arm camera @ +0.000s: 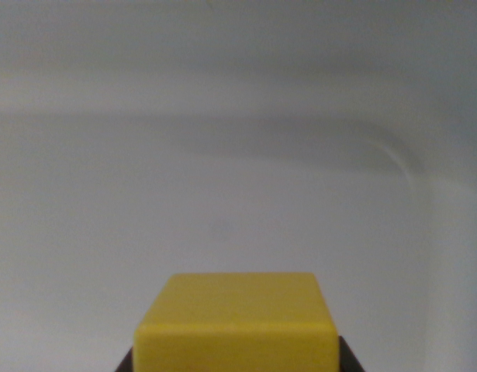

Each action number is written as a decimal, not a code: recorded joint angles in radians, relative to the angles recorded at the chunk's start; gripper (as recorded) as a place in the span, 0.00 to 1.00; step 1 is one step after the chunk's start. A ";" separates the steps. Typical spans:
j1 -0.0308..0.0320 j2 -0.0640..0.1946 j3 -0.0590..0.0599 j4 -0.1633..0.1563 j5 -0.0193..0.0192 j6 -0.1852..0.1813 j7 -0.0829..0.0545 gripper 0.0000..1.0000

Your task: Pick yellow cube

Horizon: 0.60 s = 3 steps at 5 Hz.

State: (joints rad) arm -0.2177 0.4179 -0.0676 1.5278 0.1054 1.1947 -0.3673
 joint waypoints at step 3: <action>0.0000 -0.016 -0.001 0.032 -0.0028 0.047 0.004 1.00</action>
State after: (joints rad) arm -0.2177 0.4022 -0.0687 1.5596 0.1026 1.2420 -0.3632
